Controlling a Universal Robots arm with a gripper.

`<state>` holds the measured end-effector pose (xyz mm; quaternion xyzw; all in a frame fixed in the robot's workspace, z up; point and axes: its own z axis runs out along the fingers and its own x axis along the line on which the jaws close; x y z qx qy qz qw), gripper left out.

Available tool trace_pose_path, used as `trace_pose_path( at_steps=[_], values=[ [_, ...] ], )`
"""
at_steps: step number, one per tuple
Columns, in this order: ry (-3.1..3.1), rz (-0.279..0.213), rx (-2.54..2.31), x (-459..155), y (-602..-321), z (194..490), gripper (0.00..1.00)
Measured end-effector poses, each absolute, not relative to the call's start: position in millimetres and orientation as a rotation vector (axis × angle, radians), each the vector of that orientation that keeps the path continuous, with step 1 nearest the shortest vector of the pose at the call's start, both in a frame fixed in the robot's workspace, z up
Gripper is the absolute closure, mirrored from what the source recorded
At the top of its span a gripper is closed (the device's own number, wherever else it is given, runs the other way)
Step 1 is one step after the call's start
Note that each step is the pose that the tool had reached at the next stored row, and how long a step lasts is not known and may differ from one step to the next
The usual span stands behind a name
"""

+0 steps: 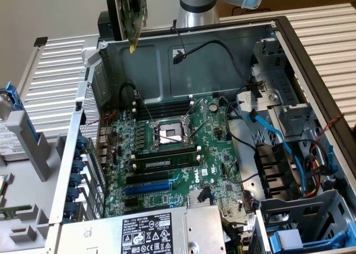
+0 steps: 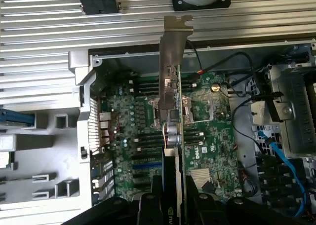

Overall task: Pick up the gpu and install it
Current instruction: 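Pick up the gpu and move the gpu toward the slot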

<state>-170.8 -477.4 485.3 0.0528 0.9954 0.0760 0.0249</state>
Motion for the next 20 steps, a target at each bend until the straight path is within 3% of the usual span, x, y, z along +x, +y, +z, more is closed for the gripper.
trace_pose_path(
  at_steps=[20],
  values=[
    [3.091,0.245,-0.286,-170.8,-477.3,484.5,0.71]
  ],
)
